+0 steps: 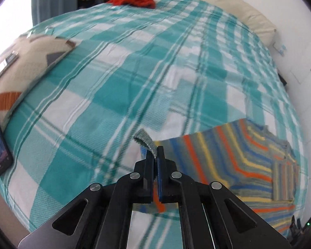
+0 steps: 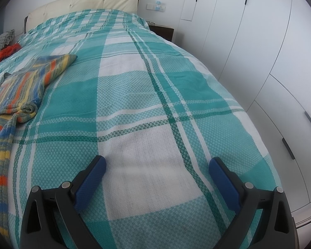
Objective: Fold small clothes
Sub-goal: 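Grasp the other sweater side edge with the left gripper and fold it inward, then lower the folded side onto the sweater and open the left gripper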
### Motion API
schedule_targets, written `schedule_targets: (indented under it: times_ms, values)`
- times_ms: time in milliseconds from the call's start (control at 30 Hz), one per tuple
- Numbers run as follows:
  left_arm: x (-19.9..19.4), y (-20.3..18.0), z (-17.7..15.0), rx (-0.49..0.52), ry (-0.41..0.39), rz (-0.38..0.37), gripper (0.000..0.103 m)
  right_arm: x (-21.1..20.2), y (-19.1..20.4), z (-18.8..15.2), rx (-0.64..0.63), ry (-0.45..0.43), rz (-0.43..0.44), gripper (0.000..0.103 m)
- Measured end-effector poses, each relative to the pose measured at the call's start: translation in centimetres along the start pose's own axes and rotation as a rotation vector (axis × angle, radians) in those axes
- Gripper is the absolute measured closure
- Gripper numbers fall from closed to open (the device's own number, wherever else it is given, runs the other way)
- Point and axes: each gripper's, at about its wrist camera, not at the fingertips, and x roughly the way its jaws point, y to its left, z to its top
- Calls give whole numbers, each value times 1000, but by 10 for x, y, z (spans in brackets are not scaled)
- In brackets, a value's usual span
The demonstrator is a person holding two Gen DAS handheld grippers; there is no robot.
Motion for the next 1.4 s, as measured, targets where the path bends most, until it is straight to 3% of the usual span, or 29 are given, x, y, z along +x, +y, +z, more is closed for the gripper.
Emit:
schedule_targets:
  times_ms: [200, 367, 500, 533, 567, 633, 700, 800, 867, 933, 1000, 1067, 1300, 1400]
  values:
    - [-42, -141, 23, 215, -37, -223, 102, -1, 0, 0, -1, 3, -5, 4]
    - [-12, -234, 4, 316, 13, -310, 102, -1, 1, 0, 0, 3, -5, 3]
    - [28, -283, -34, 370, 135, -369, 99, -1, 1, 0, 0, 3, -5, 3]
    - [37, -290, -43, 375, 158, -357, 88, -1, 1, 0, 0, 3, -6, 3]
    - [43, -295, -51, 373, 188, -353, 68, -1, 1, 0, 0, 3, -6, 3]
    - [45, -295, -62, 355, 206, -363, 48, -1, 1, 0, 0, 3, -6, 3]
    - [38, -285, -63, 340, 188, -385, 42, -1, 1, 0, 0, 3, -5, 3]
    - [30, -261, -58, 349, 149, -325, 37, -1, 1, 0, 0, 3, -5, 3]
    - [31, -240, -56, 353, 113, -233, 30, -1, 1, 0, 0, 3, -6, 3]
    - [44, -213, -58, 359, 95, -80, 28, -1, 1, 0, 0, 4, -6, 3]
    - [63, -185, -68, 369, 119, 57, 28, -2, 2, -1, -1, 3, -8, 3]
    - [82, -160, -82, 378, 169, 149, 29, -3, 2, -1, -1, 3, -10, 3]
    - [37, -111, -104, 325, 130, 64, 24, -4, 3, -2, -2, 2, -13, 3]
    - [18, -94, -118, 317, 73, 88, 16, -4, 3, -2, -2, 2, -13, 3]
